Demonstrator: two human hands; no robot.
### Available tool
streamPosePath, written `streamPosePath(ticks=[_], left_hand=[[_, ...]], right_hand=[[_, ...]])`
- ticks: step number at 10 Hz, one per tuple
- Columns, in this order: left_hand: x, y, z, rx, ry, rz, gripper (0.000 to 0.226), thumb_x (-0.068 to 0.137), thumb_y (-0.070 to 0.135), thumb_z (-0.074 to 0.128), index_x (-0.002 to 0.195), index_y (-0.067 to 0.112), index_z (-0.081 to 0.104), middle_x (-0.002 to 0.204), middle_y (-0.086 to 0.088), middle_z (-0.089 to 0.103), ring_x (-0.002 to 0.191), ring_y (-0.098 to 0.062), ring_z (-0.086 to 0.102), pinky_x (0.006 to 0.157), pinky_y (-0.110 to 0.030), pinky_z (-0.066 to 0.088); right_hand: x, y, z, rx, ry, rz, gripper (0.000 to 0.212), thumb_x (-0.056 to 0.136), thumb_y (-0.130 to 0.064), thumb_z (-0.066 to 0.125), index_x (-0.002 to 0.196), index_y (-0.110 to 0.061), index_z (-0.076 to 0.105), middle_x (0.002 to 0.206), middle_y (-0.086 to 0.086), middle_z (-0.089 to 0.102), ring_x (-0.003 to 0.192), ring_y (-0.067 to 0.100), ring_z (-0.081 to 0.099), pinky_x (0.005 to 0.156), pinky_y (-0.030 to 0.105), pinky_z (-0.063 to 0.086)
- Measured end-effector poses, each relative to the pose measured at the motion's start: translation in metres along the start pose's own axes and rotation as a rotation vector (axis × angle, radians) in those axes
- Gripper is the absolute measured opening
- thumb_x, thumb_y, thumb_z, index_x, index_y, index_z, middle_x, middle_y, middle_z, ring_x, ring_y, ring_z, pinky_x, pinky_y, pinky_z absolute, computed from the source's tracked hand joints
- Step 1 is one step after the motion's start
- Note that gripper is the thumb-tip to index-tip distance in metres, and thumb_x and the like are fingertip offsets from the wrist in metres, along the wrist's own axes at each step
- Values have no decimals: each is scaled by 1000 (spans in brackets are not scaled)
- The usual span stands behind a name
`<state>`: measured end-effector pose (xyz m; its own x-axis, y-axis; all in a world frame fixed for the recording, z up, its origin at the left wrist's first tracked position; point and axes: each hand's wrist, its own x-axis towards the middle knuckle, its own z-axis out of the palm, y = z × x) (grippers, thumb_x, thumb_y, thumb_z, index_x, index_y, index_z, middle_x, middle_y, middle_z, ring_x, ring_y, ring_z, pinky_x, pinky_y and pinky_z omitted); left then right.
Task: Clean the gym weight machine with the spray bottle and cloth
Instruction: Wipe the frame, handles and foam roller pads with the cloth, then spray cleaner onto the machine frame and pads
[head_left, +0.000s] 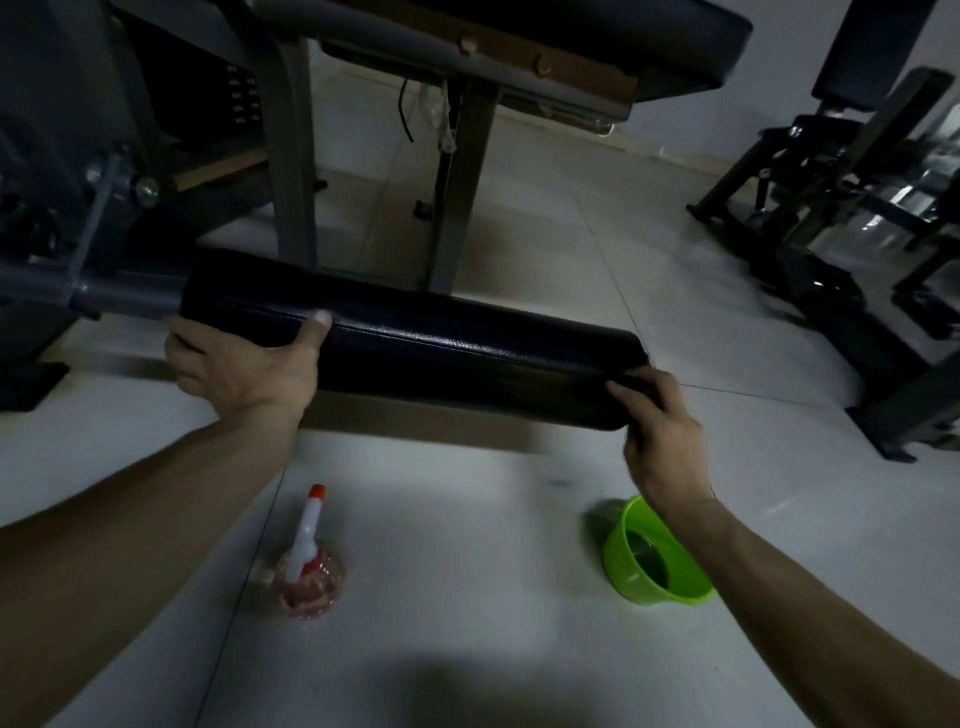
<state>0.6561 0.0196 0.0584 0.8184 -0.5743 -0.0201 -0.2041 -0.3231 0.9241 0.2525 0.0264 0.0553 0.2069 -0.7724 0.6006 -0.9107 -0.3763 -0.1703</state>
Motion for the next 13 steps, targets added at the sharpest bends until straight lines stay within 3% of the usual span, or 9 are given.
streamPosePath(ticks=[2, 4, 6, 8, 9, 10, 11, 12, 13], left_hand=[[7, -11, -20, 19, -7, 55, 81, 90, 43, 71, 154, 13, 31, 153, -19, 37, 139, -42, 38, 112, -51, 37], [30, -27, -53, -94, -25, 96, 48, 95, 1, 49, 139, 18, 58, 135, -11, 62, 123, -33, 57, 107, -37, 42], [46, -44, -74, -318, -203, -168, 20, 96, 25, 53, 104, 24, 71, 116, -7, 72, 100, -26, 66, 98, -47, 53], [41, -13, -128, -1529, -427, -796, 51, 102, 23, 53, 129, -19, 48, 142, -30, 51, 135, -33, 51, 117, -46, 37], [45, -31, -120, -893, -650, -498, 53, 101, 41, 46, 128, -2, 62, 116, -19, 72, 102, -30, 72, 82, -38, 60], [44, -53, -119, -934, -627, -708, 31, 98, 29, 52, 109, 3, 66, 94, -16, 73, 79, -27, 70, 58, -30, 60], [18, -56, -112, -717, -588, -796, 27, 93, 18, 50, 78, 4, 66, 71, -14, 63, 58, -21, 56, 44, -22, 46], [4, -65, -109, -589, -511, -854, 29, 90, 10, 52, 68, 9, 71, 66, -13, 63, 51, -18, 53, 45, -21, 42], [-3, -73, -108, -576, -386, -952, 28, 102, 9, 45, 111, 18, 70, 70, -13, 73, 47, -18, 61, 43, -16, 37]], right_hand=[[48, -116, 52, 119, -60, -324, 42, 91, -8, 50, 129, -11, 68, 140, 16, 54, 137, 36, 52, 81, 46, 62], [108, -269, 108, 159, -158, -525, 43, 86, -6, 67, 128, -14, 68, 135, 16, 56, 103, 38, 67, 61, 44, 60], [136, -365, 130, 250, -214, -436, 48, 84, -11, 76, 132, -15, 66, 138, 14, 50, 100, 38, 66, 68, 50, 60], [99, -397, 108, 645, -578, -345, 89, 90, -17, 66, 162, -38, 18, 146, 4, 50, 118, 27, 60, 97, 43, 55], [82, -363, 99, 631, -770, -284, 86, 88, -30, 63, 161, -42, 17, 141, -1, 57, 118, 18, 61, 102, 41, 51], [74, -329, 97, 608, -683, -314, 63, 92, -31, 58, 153, -31, 44, 142, -3, 58, 128, 14, 56, 108, 38, 47], [62, -297, 88, 302, -673, -171, 36, 101, -37, 51, 132, -26, 64, 127, -4, 63, 113, 18, 62, 91, 34, 51], [49, -282, 95, -39, -927, -23, 51, 99, -59, 48, 134, -25, 59, 124, 1, 65, 101, 23, 64, 79, 31, 48], [20, -285, 110, 102, -1294, 399, 78, 80, -79, 55, 127, -16, 56, 103, 6, 77, 78, 26, 77, 74, 37, 61]])
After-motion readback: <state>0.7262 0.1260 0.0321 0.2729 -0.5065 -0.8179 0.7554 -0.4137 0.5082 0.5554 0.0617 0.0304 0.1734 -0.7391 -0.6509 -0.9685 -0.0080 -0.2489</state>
